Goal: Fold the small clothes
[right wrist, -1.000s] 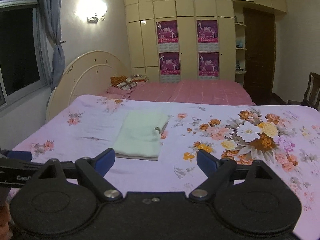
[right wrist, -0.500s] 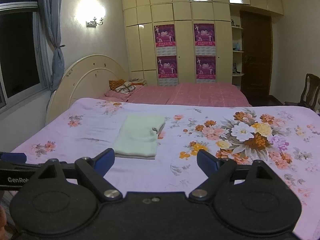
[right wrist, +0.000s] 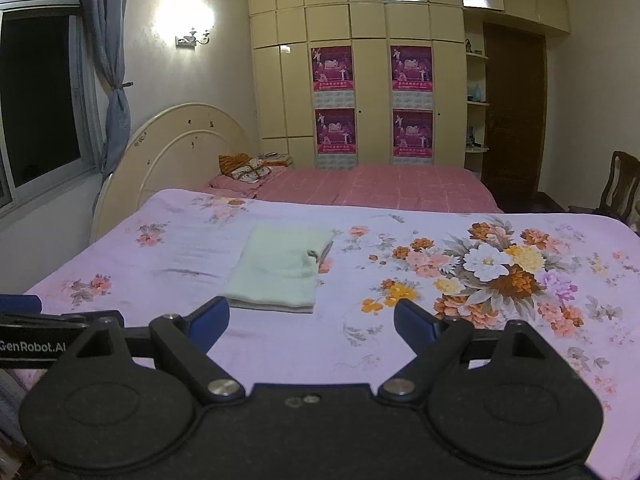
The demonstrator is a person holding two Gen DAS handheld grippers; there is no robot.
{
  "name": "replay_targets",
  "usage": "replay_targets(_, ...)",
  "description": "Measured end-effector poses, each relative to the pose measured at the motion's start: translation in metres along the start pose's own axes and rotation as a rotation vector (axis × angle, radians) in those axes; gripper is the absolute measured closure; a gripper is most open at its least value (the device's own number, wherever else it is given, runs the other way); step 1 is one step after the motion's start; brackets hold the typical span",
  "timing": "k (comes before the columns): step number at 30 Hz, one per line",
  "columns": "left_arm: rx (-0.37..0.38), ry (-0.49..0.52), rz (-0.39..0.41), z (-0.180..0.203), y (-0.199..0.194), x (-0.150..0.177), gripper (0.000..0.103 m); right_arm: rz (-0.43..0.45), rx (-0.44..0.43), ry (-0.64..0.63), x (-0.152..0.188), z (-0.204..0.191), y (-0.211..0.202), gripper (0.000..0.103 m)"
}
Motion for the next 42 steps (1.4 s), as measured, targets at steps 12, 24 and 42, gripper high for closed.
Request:
replay_targets(12,-0.007,-0.001,0.0,-0.004,0.001,0.002,0.0,-0.004,-0.008,-0.016,0.001,-0.013,0.003,0.014)
replay_targets(24,-0.002,0.001,-0.006,-0.005,0.003,0.004,0.0,-0.006,-0.005,-0.023,0.001,-0.014,0.005,0.014)
replay_targets(42,0.005,0.015,-0.016,0.007,0.011,-0.004,0.0,-0.015,-0.001,-0.019,0.0,-0.005,0.011,0.014)
Point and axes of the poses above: each gripper's, at about its wrist camera, not at the fingertips, and y roughly the way its jaws point, z to its right, x to its underside, the point moved 9 cm from there along y, roughly the way its jaws point, and after that the axes turned 4 degrees about y, right-handed, at the moved point
